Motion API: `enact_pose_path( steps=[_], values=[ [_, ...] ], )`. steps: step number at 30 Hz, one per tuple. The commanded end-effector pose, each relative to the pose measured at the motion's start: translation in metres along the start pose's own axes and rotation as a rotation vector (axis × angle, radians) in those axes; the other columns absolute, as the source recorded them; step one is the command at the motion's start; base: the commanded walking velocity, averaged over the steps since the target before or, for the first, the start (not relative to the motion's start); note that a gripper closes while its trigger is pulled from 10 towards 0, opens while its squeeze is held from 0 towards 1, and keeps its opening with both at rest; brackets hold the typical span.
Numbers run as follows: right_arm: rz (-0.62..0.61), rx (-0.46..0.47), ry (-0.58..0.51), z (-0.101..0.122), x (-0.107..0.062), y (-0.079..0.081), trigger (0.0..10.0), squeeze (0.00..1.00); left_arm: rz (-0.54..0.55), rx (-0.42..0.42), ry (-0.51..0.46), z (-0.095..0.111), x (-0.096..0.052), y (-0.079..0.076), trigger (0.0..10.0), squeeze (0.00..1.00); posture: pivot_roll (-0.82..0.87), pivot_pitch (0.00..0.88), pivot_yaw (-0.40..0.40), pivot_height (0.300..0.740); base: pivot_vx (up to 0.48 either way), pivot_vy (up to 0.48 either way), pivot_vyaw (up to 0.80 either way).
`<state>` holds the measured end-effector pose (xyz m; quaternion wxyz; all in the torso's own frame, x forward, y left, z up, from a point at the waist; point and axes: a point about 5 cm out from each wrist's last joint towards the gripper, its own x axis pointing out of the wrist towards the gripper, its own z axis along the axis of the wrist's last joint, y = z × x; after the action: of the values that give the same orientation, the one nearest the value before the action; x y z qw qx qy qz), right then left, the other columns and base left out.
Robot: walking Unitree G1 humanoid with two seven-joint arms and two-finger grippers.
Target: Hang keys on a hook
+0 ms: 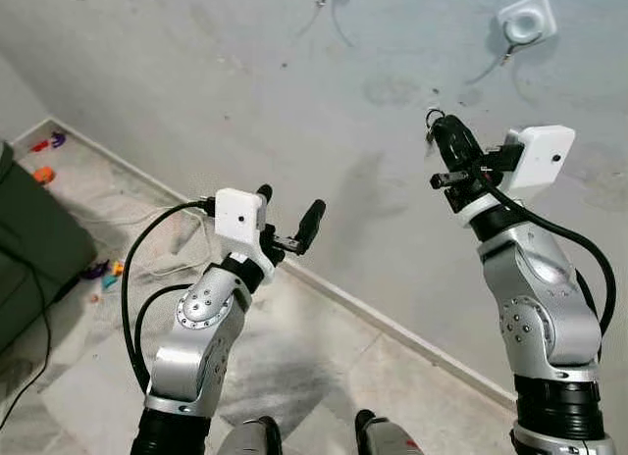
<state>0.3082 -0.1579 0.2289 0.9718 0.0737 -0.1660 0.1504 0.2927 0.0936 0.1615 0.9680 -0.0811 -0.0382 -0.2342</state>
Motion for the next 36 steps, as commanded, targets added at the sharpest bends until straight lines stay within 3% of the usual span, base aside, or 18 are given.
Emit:
enact_pose_path(
  steps=[1, 6, 7, 8, 10, 11, 12, 22, 27, 31, 36],
  values=[
    [-0.01, 0.01, 0.017, -0.005, -0.002, 0.0, 0.0, 0.0, 0.016, -0.015, 0.024, -0.004, -0.003, 0.004, 10.0, 0.0, -0.08, 0.169, 0.074, 0.74, 0.0, 0.0, -0.8],
    [-0.011, 0.029, 0.045, -0.013, -0.007, 0.005, 0.3, 0.0, 0.038, -0.037, 0.055, -0.013, -0.008, 0.006, 10.0, 0.0, -0.08, 0.176, 0.08, 0.74, 0.0, 0.0, -0.8],
    [-0.009, 0.033, 0.052, -0.015, -0.008, 0.007, 2.2, 0.0, 0.044, -0.035, 0.06, -0.015, -0.01, 0.006, 10.0, 0.0, -0.08, 0.178, 0.082, 0.74, 0.0, 0.0, -0.8],
    [-0.006, 0.036, 0.058, -0.017, -0.009, 0.009, 2.2, 0.0, 0.049, -0.031, 0.066, -0.017, -0.012, 0.007, 10.0, 0.0, -0.08, 0.179, 0.083, 0.74, 0.0, 0.0, -0.8],
    [-0.003, 0.049, 0.072, -0.02, -0.012, 0.013, 6.9, 0.0, 0.045, -0.045, 0.075, -0.019, -0.016, 0.007, 10.0, 0.0, -0.08, 0.189, 0.088, 0.74, 0.0, 0.0, -0.8],
    [-0.003, 0.053, 0.077, -0.022, -0.013, 0.015, 6.9, 0.0, 0.049, -0.036, 0.083, -0.02, -0.018, 0.007, 10.0, 0.0, -0.08, 0.193, 0.09, 0.74, 0.0, 0.0, -0.8],
    [-0.005, 0.056, 0.082, -0.023, -0.014, 0.016, 10.0, 0.0, 0.051, -0.023, 0.091, -0.021, -0.019, 0.008, 10.0, 0.0, -0.08, 0.195, 0.09, 0.74, 0.0, 0.0, -0.8],
    [-0.042, 0.071, 0.104, -0.03, -0.017, 0.016, 10.0, 0.0, 0.041, -0.034, 0.121, -0.028, -0.019, 0.008, 10.0, 0.0, -0.08, 0.203, 0.097, 0.74, 0.0, 0.0, -0.8],
    [-0.053, 0.053, 0.146, -0.047, -0.021, 0.014, 10.0, 0.0, 0.133, -0.042, 0.23, -0.064, -0.03, 0.027, 10.0, 0.0, -0.08, 0.195, 0.09, 0.74, 0.0, 0.0, -0.8],
    [-0.059, 0.052, 0.179, -0.057, -0.025, 0.012, 10.0, 0.0, 0.152, -0.05, 0.262, -0.075, -0.034, 0.031, 10.0, 0.0, -0.08, 0.193, 0.085, 0.74, 0.0, 0.0, -0.71],
    [-0.066, 0.078, 0.292, -0.092, -0.037, 0.008, 10.0, 0.0, 0.209, -0.092, 0.364, -0.108, -0.04, 0.041, 10.0, 0.0, -0.09, 0.184, 0.066, 0.74, 0.0, 0.0, 0.0]
  ],
)
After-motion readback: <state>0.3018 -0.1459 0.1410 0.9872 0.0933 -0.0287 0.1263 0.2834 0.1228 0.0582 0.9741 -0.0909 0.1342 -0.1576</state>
